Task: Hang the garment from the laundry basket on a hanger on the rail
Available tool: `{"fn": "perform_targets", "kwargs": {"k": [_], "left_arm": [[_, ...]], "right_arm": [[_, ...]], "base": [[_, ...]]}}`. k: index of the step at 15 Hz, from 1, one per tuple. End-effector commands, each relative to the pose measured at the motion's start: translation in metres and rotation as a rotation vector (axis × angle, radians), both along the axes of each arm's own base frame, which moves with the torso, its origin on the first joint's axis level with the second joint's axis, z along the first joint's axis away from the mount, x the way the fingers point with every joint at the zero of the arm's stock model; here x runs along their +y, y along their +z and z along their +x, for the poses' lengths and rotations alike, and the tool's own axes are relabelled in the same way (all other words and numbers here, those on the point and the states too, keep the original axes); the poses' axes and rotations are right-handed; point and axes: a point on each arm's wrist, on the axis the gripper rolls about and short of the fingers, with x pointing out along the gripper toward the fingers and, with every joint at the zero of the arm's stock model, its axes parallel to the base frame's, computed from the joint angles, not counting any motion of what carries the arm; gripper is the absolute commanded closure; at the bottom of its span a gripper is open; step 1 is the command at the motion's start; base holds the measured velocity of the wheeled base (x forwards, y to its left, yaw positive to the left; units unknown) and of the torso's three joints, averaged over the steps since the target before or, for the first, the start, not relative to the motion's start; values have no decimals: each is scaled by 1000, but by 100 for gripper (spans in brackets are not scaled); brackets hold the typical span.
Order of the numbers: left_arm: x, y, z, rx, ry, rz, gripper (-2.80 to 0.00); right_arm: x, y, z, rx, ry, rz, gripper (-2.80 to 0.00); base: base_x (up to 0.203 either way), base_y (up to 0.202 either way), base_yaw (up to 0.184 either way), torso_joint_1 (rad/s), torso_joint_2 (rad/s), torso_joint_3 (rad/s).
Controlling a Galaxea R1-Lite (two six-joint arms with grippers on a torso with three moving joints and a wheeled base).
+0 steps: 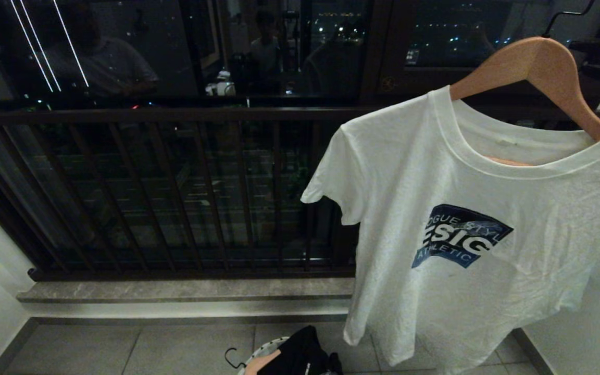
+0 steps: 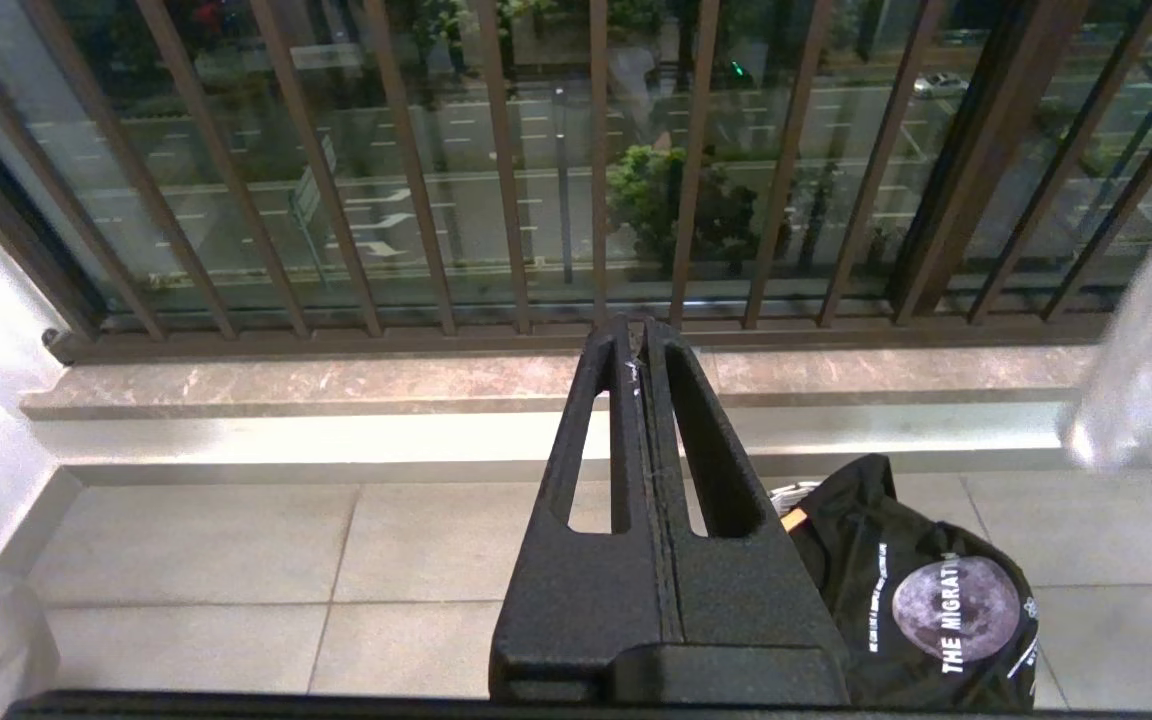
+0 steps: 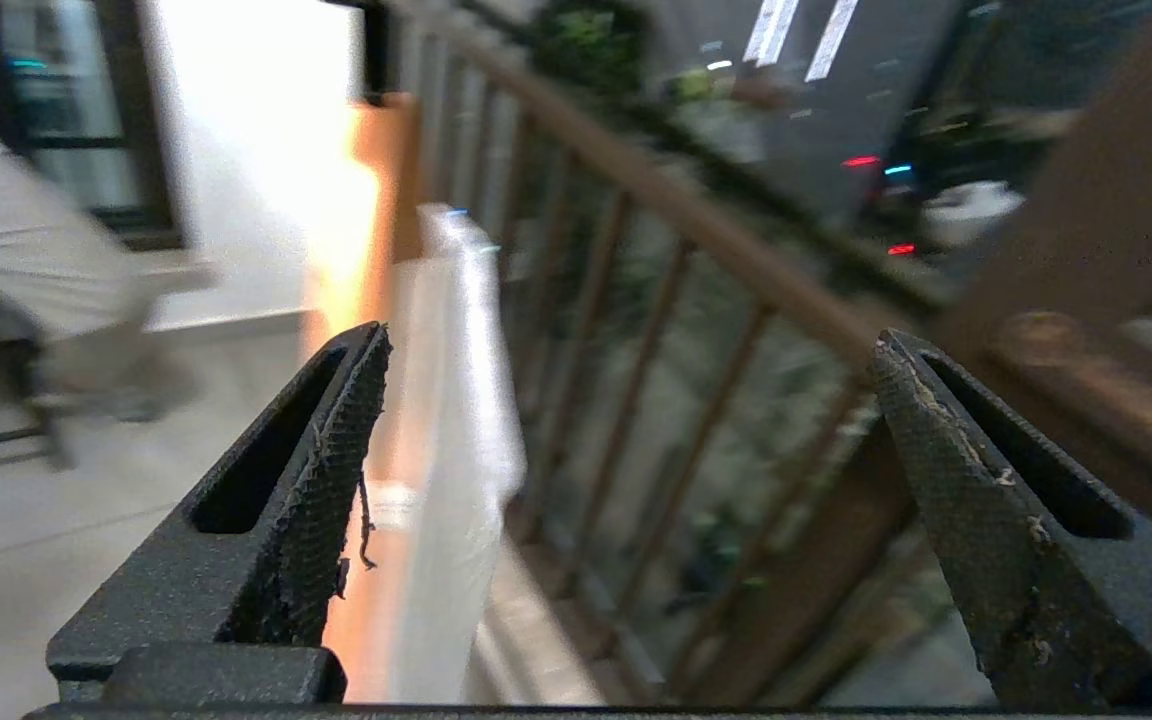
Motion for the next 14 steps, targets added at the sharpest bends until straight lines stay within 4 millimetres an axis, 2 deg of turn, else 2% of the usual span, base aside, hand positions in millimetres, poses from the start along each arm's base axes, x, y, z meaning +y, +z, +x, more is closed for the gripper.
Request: {"fn": "perform_targets", "kwargs": {"k": [1, 5, 8, 9, 10, 14], "left_arm": [[0, 0, 0, 1, 0, 0, 0], [0, 0, 0, 1, 0, 0, 0], [0, 0, 0, 1, 0, 0, 0], [0, 0, 0, 1, 0, 0, 0], [0, 0, 0, 1, 0, 0, 0], [0, 0, 0, 2, 2, -1, 0]], "right_arm": [[0, 4, -14, -26, -31, 1, -280], [10, 12, -43, -82, -120, 68, -280], [28, 21, -80, -46, -142, 149, -280], [32, 21, -90, -42, -145, 160, -147], [36, 23, -100, -42, -152, 164, 0], [50, 18, -136, -2, -181, 201, 0]], "base": [[0, 0, 0, 0, 0, 0], [0, 0, 0, 0, 0, 0], [0, 0, 0, 0, 0, 0], [0, 0, 0, 0, 0, 0], [0, 0, 0, 0, 0, 0], [0, 0, 0, 0, 0, 0]]}}
